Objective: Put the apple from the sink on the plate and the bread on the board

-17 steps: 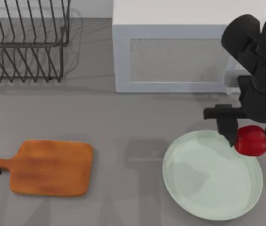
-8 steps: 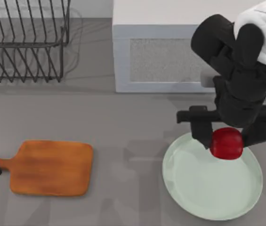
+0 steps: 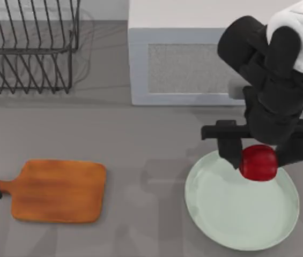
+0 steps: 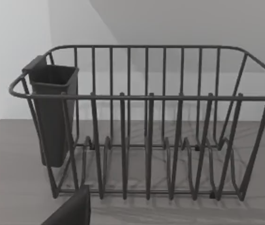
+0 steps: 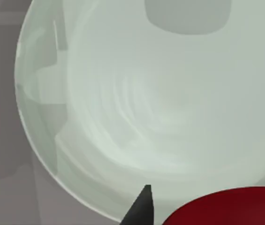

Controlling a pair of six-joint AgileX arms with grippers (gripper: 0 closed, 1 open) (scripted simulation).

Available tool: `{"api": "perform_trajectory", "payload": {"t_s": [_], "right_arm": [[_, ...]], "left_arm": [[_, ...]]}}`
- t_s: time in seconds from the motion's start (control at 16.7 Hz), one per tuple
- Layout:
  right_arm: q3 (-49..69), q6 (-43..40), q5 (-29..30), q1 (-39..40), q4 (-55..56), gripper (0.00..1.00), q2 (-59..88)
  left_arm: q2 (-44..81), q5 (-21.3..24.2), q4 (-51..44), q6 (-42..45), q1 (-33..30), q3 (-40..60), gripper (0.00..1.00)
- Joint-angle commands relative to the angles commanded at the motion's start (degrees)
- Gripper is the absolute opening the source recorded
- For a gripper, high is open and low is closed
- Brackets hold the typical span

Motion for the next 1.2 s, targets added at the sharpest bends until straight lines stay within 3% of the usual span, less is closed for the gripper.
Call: {"api": "perform_trajectory", "payload": {"t_s": [0.42, 1.2], "right_arm": [[0.0, 0.0, 0.0, 0.0, 0.0, 0.98, 0.0], [-2.8, -1.4, 0.0, -1.4, 2.6, 1.0, -3.3]], "left_arm": [[0.0, 0.0, 0.0, 0.0, 0.0, 0.0, 1.0], [0.0, 0.0, 0.0, 0.0, 0.0, 0.0, 1.0]]}}
